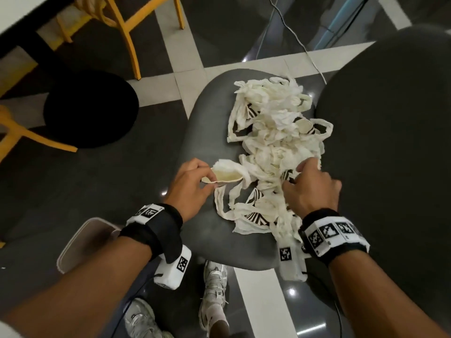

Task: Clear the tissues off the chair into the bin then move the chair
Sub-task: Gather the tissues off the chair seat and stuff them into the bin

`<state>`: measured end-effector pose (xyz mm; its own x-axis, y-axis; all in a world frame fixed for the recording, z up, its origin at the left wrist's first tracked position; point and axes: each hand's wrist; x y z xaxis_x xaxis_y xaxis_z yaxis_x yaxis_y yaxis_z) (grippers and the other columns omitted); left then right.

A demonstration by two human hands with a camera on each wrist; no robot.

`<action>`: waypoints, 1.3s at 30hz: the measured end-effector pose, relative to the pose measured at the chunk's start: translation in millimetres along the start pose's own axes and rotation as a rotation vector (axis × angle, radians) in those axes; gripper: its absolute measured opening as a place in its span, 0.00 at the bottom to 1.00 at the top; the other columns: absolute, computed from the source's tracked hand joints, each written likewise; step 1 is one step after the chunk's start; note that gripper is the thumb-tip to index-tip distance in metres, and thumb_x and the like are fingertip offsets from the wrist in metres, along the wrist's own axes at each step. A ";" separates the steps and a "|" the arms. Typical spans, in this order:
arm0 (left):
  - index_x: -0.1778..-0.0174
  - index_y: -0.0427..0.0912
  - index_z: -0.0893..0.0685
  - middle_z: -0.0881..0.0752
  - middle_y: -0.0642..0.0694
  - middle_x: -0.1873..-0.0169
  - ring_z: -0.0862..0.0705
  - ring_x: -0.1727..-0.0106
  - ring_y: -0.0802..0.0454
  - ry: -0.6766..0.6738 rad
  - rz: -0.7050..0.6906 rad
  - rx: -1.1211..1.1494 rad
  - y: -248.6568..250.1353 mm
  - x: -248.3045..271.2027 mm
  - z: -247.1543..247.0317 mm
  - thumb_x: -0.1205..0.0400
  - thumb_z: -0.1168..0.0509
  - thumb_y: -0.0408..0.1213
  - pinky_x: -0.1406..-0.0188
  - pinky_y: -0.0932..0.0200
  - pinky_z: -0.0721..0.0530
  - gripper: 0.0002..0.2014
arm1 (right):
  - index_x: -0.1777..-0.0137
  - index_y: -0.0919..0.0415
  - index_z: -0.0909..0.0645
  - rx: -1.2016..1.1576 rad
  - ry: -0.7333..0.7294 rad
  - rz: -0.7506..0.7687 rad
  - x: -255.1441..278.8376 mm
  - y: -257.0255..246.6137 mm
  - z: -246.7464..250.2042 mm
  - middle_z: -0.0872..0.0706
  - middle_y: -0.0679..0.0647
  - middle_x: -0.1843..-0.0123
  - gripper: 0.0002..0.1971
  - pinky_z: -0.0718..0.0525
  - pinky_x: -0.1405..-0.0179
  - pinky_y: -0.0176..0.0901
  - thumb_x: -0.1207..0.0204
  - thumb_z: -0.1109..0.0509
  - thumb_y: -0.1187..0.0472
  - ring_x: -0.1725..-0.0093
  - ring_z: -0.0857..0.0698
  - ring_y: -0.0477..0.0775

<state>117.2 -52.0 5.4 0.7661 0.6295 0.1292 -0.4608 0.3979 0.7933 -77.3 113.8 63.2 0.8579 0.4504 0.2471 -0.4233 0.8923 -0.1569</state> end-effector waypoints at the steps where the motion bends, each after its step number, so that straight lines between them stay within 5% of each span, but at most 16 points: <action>1: 0.58 0.45 0.12 0.19 0.56 0.48 0.22 0.42 0.53 0.005 -0.003 0.007 -4.6 6.4 5.5 0.23 0.24 0.36 0.38 0.58 0.25 0.03 | 0.38 0.49 0.31 -0.010 0.021 0.056 7.1 -10.3 -0.4 0.11 0.50 0.51 0.20 0.27 0.35 0.61 0.28 0.30 0.51 0.45 0.14 0.60; 3: 0.58 0.45 0.11 0.18 0.56 0.46 0.23 0.42 0.54 0.024 -0.012 0.019 -15.2 21.5 18.2 0.23 0.24 0.35 0.37 0.61 0.27 0.03 | 0.25 0.45 0.35 -0.010 0.007 0.221 21.2 -38.6 -1.6 0.10 0.51 0.51 0.31 0.22 0.36 0.63 0.28 0.31 0.53 0.45 0.14 0.62; 6: 0.59 0.44 0.11 0.16 0.54 0.44 0.23 0.44 0.53 0.064 -0.004 0.016 -41.8 50.5 39.2 0.25 0.23 0.32 0.39 0.74 0.30 0.04 | 0.15 0.33 0.49 0.097 -0.254 0.551 42.9 -99.3 -11.7 0.14 0.55 0.46 0.43 0.16 0.45 0.59 0.27 0.31 0.54 0.46 0.14 0.64; 8: 0.59 0.43 0.11 0.16 0.53 0.44 0.22 0.44 0.53 0.122 0.035 0.038 -67.7 74.5 55.5 0.25 0.23 0.31 0.43 0.79 0.31 0.05 | 0.16 0.29 0.47 0.183 -0.379 0.728 60.1 -145.0 -29.0 0.17 0.53 0.44 0.40 0.15 0.49 0.56 0.25 0.34 0.53 0.45 0.14 0.63; 15: 0.60 0.52 0.14 0.20 0.63 0.46 0.17 0.40 0.53 0.302 0.342 0.118 -213.3 191.0 107.7 0.25 0.24 0.35 0.39 0.53 0.18 0.07 | 0.24 0.30 0.30 0.306 -0.504 1.057 137.1 -284.1 -148.7 0.20 0.51 0.42 0.24 0.16 0.51 0.52 0.18 0.39 0.52 0.45 0.13 0.60; 17: 0.60 0.50 0.13 0.18 0.59 0.45 0.17 0.41 0.56 0.342 0.460 0.136 -258.0 223.6 111.0 0.25 0.24 0.34 0.38 0.57 0.18 0.06 | 0.25 0.33 0.26 0.290 -0.578 1.095 160.0 -314.5 -196.1 0.20 0.50 0.39 0.23 0.17 0.49 0.49 0.18 0.37 0.53 0.41 0.14 0.58; 21: 0.61 0.48 0.14 0.19 0.57 0.52 0.19 0.58 0.62 0.451 0.627 0.186 -330.5 276.4 102.9 0.26 0.23 0.30 0.54 0.70 0.23 0.08 | 0.29 0.34 0.24 0.237 -0.680 1.088 194.9 -347.4 -277.4 0.17 0.51 0.38 0.20 0.13 0.44 0.56 0.19 0.36 0.52 0.40 0.13 0.59; 24: 0.59 0.45 0.12 0.17 0.51 0.53 0.20 0.62 0.63 0.397 0.684 0.137 -367.3 295.9 88.2 0.25 0.25 0.28 0.59 0.79 0.26 0.07 | 0.33 0.37 0.24 0.230 -0.714 1.061 204.7 -353.0 -324.5 0.15 0.49 0.36 0.15 0.13 0.42 0.61 0.18 0.38 0.51 0.41 0.13 0.60; 28: 0.49 0.45 0.11 0.13 0.48 0.50 0.13 0.55 0.54 0.344 0.743 0.174 -396.6 296.3 66.4 0.22 0.28 0.29 0.51 0.60 0.14 0.09 | 0.24 0.35 0.31 0.169 -0.797 0.906 200.6 -342.8 -376.1 0.17 0.49 0.30 0.25 0.15 0.34 0.58 0.19 0.33 0.53 0.35 0.14 0.57; 31: 0.31 0.43 0.17 0.16 0.49 0.36 0.15 0.36 0.55 0.311 0.759 0.349 -401.8 289.3 59.6 0.20 0.35 0.23 0.39 0.61 0.16 0.22 | 0.14 0.40 0.45 0.165 -0.892 0.722 188.3 -330.0 -397.2 0.20 0.49 0.25 0.38 0.20 0.28 0.51 0.20 0.31 0.56 0.29 0.18 0.56; 36: 0.27 0.46 0.20 0.15 0.45 0.34 0.15 0.34 0.52 0.214 0.819 0.384 -384.7 271.4 74.9 0.18 0.38 0.24 0.34 0.54 0.17 0.23 | 0.31 0.45 0.21 0.114 -0.916 0.655 171.0 -318.0 -383.7 0.12 0.48 0.43 0.17 0.21 0.51 0.36 0.18 0.36 0.56 0.43 0.13 0.51; 39: 0.32 0.42 0.17 0.13 0.45 0.39 0.14 0.38 0.50 0.198 0.793 0.246 -365.0 243.0 96.4 0.18 0.38 0.25 0.36 0.57 0.18 0.19 | 0.34 0.46 0.18 0.078 -0.883 0.646 161.3 -318.8 -355.2 0.11 0.52 0.40 0.17 0.16 0.47 0.42 0.20 0.40 0.55 0.41 0.12 0.56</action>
<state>514.7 -108.6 -195.4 0.1552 0.7748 0.6128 -0.7002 -0.3513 0.6215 299.5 -108.7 -186.6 -0.0298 0.6689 0.7428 -0.7617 0.4660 -0.4502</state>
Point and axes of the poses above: each hand's wrist, its own x-axis away from the middle knuckle, its own z-axis out of the back of the hand, y = z × x
